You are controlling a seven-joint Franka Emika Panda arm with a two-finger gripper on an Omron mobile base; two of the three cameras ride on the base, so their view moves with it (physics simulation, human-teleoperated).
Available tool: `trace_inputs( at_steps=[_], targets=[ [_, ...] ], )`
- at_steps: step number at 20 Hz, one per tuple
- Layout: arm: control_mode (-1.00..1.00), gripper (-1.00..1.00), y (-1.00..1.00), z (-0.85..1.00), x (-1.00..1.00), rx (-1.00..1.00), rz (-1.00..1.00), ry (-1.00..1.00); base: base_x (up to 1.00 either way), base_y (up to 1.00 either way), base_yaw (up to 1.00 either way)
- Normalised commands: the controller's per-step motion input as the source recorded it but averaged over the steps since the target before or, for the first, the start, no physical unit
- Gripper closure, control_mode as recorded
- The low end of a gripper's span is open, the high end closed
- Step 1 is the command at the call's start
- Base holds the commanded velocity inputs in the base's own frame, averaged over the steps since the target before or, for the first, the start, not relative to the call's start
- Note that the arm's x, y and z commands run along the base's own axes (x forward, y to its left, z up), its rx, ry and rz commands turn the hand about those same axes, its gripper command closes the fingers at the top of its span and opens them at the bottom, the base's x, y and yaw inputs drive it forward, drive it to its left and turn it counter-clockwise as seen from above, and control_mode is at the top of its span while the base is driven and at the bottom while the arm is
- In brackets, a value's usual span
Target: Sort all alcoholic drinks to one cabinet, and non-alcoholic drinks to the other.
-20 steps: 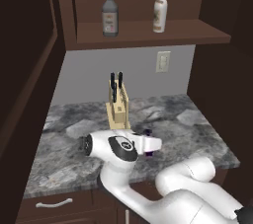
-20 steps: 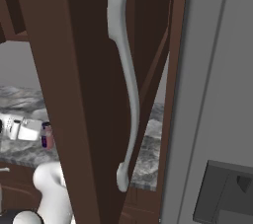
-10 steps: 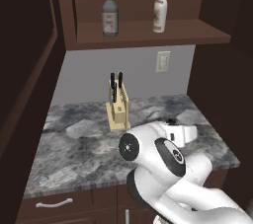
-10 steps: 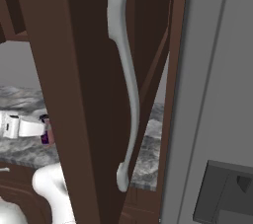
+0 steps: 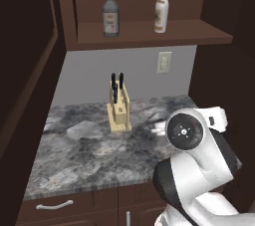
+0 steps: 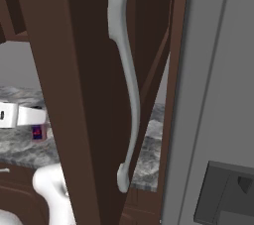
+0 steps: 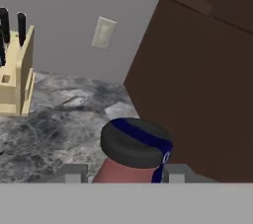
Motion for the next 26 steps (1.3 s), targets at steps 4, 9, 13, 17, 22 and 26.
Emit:
trace_inputs(
  at_steps=[4, 9, 13, 17, 22, 26],
  targets=[
    [-1.00, 1.00, -0.10, 0.40, -0.55, 0.16, 0.22, 0.14, 0.00, 0.00, 0.00],
    [-1.00, 1.00, -0.05, 0.16, -0.34, 0.23, 0.21, 0.12, 0.00, 0.00, 0.00],
    [-1.00, 1.00, -0.16, 0.08, -0.20, 0.21, 0.14, 0.02, 0.00, 0.00, 0.00],
    [-1.00, 1.00, 0.00, 0.05, -0.32, 0.14, 0.11, 0.00, 0.00, 0.00, 0.00],
    [-1.00, 1.00, 0.00, 0.28, -0.44, 0.08, 0.07, 0.00, 0.00, 0.00, 0.00],
    [-1.00, 1.00, 0.00, 0.66, -0.45, 0.02, 0.01, -0.01, 0.00, 0.00, 0.00]
  ],
)
